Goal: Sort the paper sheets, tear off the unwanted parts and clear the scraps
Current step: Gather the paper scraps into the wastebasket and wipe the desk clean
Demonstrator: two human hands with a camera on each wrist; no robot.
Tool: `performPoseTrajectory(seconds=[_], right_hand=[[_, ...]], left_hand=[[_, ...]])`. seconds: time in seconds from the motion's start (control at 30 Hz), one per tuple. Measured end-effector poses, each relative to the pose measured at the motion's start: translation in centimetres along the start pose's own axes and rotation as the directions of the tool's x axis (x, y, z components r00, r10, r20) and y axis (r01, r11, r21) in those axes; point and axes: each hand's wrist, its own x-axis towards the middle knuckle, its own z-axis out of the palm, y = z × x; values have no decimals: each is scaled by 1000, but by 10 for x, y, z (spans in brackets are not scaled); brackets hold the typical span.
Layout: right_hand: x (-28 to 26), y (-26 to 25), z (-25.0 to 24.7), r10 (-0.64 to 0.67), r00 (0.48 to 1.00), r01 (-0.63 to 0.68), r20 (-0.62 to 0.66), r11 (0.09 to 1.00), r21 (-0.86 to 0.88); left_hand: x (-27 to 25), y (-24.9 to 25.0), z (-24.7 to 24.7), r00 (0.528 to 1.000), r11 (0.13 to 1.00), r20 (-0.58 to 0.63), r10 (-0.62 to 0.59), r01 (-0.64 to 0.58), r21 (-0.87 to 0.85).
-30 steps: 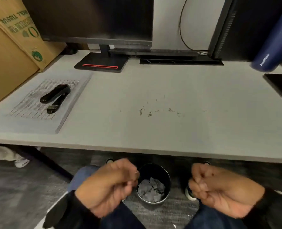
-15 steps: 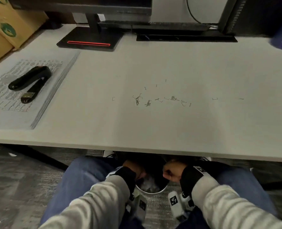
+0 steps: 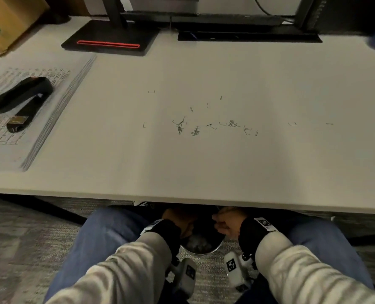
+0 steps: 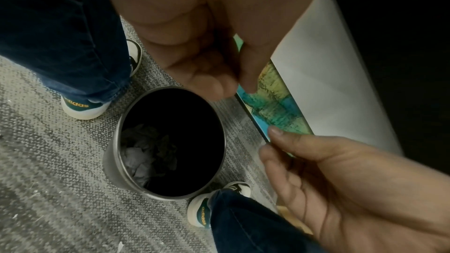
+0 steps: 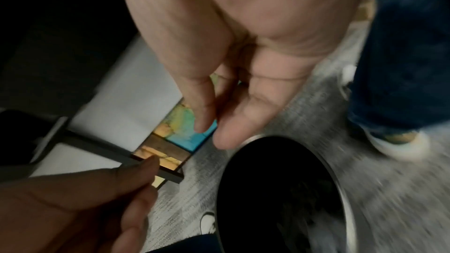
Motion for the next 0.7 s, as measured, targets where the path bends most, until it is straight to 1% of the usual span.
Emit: performPoseTrajectory(seconds=[0.07, 0.1, 0.17, 0.23, 0.3, 0.33, 0.37, 0.4, 0.43, 0.47, 0.5, 0.53, 0.57, 0.6, 0.63, 0.67, 0.7], right_hand=[[-16, -21, 0, -45, 998, 52, 37, 980, -193], [-28, -32, 0, -68, 996, 84, 62, 946, -314], [-59, -49, -2, -130, 983, 180, 133, 837, -516], [-99, -61, -4, -186, 956, 289, 227, 721, -630], [-145, -67, -5, -216, 928, 372, 305, 613, -698], [-170, -68, -6, -209, 912, 408, 352, 540, -736], [-192, -68, -9, -211, 891, 453, 402, 437, -777], [-213, -64, -12, -218, 867, 498, 448, 324, -805], [-235, -63, -18, -234, 841, 536, 488, 229, -813], [-257, -63, -25, -267, 816, 565, 513, 182, -805], [-277, -65, -34, -304, 803, 579, 513, 194, -792], [-292, -71, -47, -344, 795, 594, 499, 275, -756], [-303, -79, -61, -371, 792, 606, 484, 381, -698], [-311, -90, -77, -428, 782, 621, 453, 470, -628], [-314, -102, -95, -540, 754, 647, 374, 510, -568], [-314, -115, -113, -650, 717, 662, 250, 524, -536], [-309, -128, -129, -716, 686, 653, 132, 526, -545]], left_hand=[[-7, 2, 0, 999, 1000, 49, 18, -18, 0], [-13, 6, 1, 997, 999, 71, 21, -24, 34], [-29, 17, -1, 997, 996, 66, 50, -55, 69], [-51, 31, -2, 992, 990, 77, 104, -111, 93], [-78, 44, -5, 978, 972, 156, 136, -162, 173], [-97, 47, -7, 962, 945, 215, 165, -217, 245], [-119, 50, -10, 938, 899, 284, 198, -289, 329], [-144, 51, -14, 907, 822, 355, 227, -375, 430], [-167, 52, -18, 872, 704, 418, 257, -465, 536], [-190, 51, -23, 839, 557, 462, 288, -539, 631], [-212, 51, -31, 810, 410, 480, 338, -585, 700], [-236, 55, -39, 790, 317, 467, 398, -596, 738], [-259, 62, -47, 765, 277, 456, 454, -608, 744], [-276, 71, -56, 736, 282, 463, 494, -640, 715], [-289, 84, -64, 708, 306, 470, 527, -674, 672], [-296, 97, -75, 685, 314, 447, 576, -690, 652], [-298, 112, -86, 655, 289, 395, 644, -687, 667]])
